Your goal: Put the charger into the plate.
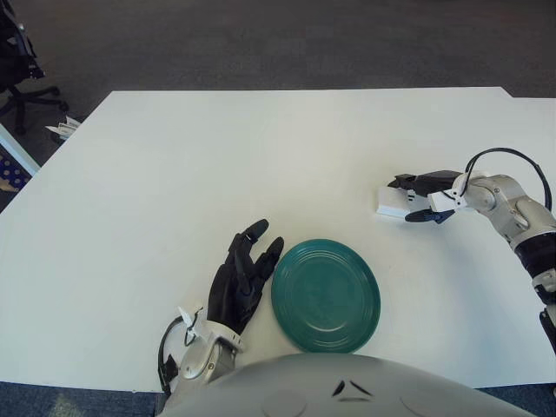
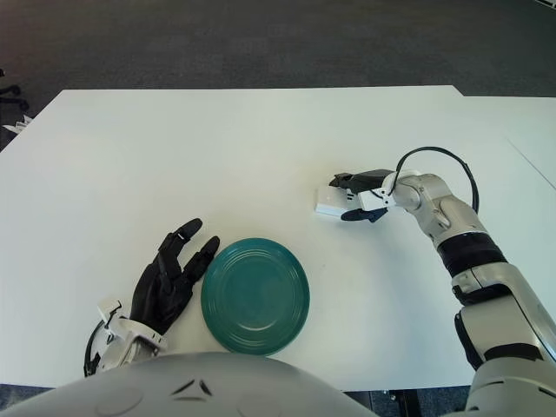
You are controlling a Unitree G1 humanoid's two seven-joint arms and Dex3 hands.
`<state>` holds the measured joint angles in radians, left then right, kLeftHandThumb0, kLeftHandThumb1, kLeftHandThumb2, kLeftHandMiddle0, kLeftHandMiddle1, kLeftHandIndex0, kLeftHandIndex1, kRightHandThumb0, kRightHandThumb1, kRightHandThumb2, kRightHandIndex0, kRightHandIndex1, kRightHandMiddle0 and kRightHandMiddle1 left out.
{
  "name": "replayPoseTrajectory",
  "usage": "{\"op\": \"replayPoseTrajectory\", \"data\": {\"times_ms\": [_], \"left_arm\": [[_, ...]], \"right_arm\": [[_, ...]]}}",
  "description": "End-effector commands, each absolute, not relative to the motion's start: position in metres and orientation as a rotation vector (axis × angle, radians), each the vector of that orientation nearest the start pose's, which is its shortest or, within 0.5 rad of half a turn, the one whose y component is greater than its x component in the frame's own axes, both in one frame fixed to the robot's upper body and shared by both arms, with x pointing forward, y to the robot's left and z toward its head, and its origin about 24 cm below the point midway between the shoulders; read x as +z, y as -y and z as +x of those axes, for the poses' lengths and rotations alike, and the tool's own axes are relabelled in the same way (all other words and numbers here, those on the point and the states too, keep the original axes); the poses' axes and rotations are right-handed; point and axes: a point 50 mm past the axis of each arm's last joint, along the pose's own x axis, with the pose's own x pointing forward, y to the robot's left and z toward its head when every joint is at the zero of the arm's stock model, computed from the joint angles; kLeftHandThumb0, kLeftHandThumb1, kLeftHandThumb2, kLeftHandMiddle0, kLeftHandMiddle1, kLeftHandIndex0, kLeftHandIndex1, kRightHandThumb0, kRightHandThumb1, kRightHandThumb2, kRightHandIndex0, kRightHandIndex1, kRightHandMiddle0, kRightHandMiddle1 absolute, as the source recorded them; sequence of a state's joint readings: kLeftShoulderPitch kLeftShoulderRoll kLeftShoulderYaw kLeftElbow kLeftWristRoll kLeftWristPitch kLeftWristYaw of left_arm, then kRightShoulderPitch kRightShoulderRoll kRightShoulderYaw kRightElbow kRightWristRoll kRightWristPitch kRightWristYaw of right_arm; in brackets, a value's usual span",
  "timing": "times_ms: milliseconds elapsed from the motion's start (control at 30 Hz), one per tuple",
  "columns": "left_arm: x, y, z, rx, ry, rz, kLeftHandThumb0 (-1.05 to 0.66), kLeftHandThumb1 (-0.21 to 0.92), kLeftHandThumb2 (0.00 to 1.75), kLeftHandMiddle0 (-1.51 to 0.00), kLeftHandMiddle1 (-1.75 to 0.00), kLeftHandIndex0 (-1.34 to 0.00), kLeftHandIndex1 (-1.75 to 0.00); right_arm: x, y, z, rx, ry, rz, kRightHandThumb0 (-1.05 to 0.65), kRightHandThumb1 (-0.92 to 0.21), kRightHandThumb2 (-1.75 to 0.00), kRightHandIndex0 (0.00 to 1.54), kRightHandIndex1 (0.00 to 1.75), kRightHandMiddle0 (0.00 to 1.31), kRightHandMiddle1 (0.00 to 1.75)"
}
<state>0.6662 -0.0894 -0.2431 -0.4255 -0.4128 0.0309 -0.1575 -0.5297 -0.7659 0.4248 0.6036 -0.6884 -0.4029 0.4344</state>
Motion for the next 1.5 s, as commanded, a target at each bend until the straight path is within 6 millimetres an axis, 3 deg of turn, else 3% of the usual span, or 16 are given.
{"op": "replayPoseTrajectory", "data": {"times_ms": [0,600,1467], "left_arm": [[0.030,-0.110,0.128,-0.092,-0.159,-0.594,-0.93,0.92,0.92,-0.50,-0.03,-0.03,-0.90],[0.031,-0.115,0.125,-0.061,-0.143,-0.604,-0.92,0.92,0.92,-0.55,-0.05,-0.06,-0.94],[0.031,-0.118,0.127,-0.067,-0.137,-0.630,-0.91,0.92,0.92,-0.55,-0.04,-0.05,-0.94]], "right_arm": [[0.034,0.232,0.314,0.773,-0.243,-1.560,-0.78,-0.92,-0.62,0.26,0.00,0.00,0.54],[0.021,0.226,0.309,0.631,-0.166,-1.514,-0.79,-0.92,-0.56,0.27,0.01,0.00,0.64],[0.003,0.226,0.306,0.522,-0.236,-1.483,-0.77,-0.92,-0.58,0.23,0.00,0.00,0.61]]}}
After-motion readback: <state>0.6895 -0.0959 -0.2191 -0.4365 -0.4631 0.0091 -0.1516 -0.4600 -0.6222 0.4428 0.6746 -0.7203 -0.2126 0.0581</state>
